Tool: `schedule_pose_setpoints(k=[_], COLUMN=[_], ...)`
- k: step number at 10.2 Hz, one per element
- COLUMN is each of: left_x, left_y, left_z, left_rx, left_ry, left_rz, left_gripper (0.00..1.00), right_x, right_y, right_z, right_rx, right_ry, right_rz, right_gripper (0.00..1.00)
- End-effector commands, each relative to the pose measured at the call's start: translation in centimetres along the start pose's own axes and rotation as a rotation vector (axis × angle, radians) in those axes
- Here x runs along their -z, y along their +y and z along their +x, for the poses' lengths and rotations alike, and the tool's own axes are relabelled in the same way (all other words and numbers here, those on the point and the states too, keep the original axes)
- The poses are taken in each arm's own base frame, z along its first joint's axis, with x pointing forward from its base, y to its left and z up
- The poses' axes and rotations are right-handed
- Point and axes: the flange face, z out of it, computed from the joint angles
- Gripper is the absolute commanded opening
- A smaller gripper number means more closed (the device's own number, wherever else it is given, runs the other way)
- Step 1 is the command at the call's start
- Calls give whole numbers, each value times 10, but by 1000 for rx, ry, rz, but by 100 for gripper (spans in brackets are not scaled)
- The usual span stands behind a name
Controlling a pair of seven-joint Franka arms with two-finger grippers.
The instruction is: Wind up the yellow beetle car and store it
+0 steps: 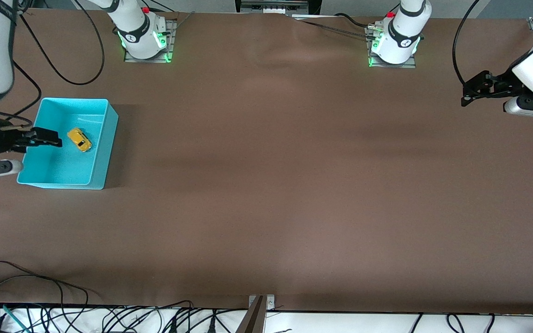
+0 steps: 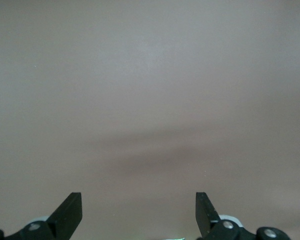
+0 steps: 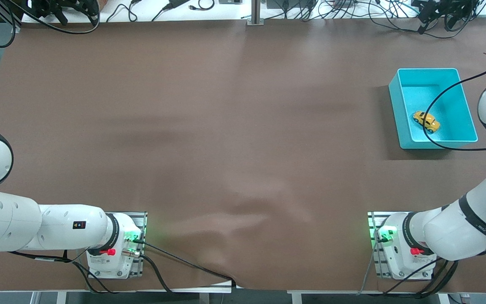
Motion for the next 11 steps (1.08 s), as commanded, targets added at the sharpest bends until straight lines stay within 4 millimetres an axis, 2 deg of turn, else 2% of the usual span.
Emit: schedule_pose_setpoints(k=[1, 3, 5, 11], left_x=[6, 6, 7, 6], left_y=[0, -1, -2, -4], left_z=[2, 1, 1, 1], left_rx=[10, 10, 12, 15], left_ry=[-6, -6, -4, -6], left_rz=[8, 8, 8, 8], left_gripper=[100, 100, 100, 100], right_x=[21, 20, 22, 27], right_y=[-16, -35, -42, -46], right_z=[-26, -44, -44, -37], right_rx=[-61, -119, -115, -143], right_ry=[-6, -3, 9, 24], right_rz=[-13, -28, -36, -35], right_gripper=[100, 100, 100, 100])
